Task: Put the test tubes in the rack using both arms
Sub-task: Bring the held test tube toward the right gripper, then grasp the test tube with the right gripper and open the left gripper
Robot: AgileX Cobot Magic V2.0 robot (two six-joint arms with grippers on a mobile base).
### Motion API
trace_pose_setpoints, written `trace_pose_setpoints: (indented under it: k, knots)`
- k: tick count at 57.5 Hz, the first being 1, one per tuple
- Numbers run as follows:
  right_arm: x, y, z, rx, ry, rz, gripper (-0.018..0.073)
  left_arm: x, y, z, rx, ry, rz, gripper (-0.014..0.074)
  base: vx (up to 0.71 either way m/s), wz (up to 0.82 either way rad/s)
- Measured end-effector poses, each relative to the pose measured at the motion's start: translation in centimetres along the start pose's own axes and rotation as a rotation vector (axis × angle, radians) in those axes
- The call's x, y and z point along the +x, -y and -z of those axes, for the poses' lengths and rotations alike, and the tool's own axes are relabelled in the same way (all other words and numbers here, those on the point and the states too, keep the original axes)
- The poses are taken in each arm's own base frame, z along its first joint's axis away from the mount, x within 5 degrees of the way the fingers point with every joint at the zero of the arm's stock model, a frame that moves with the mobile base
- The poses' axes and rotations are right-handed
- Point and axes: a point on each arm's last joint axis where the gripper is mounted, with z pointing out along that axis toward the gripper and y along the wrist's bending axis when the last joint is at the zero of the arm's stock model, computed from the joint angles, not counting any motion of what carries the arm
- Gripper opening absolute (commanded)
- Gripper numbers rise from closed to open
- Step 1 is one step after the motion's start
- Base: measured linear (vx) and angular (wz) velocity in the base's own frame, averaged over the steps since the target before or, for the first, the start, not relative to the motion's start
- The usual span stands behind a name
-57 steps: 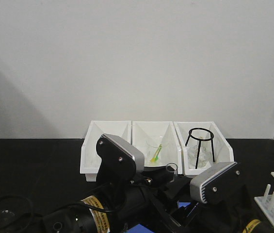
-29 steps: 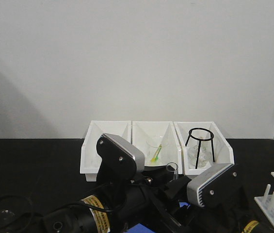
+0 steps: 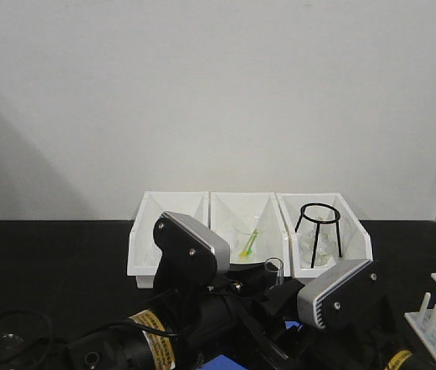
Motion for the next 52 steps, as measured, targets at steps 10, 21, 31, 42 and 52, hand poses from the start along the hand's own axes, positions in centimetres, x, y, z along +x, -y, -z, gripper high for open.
trace_pose_setpoints:
  k: [10,21,31,42,52]
  knots:
    - [0.0,0.0,0.0,0.001,0.001,-0.003,-0.0011,0.0,0.0,0.0,0.0,0.001,-0.001,0.0449,0.0,0.0]
    - [0.0,0.1,0.0,0.005,0.001,-0.012,-0.0011,0.0,0.0,0.0,0.001,0.002,-0.001,0.0528,0.0,0.0]
    - [0.0,0.1,0.0,0.005,0.001,-0.013,-0.001,-0.1,0.0,0.0,0.004,0.013,-0.001,0.0527,0.0,0.0]
    - [0.0,0.1,0.0,0.005,0.001,-0.013,-0.001,-1.3,0.3,0.5,0.022,0.082,-0.023,0.0527,0.0,0.0]
    - [0.0,0.1,0.0,0.005,0.001,-0.014,-0.0009,-3.3,0.7,1.9,0.029,0.162,-0.077,0.0521,0.0,0.0]
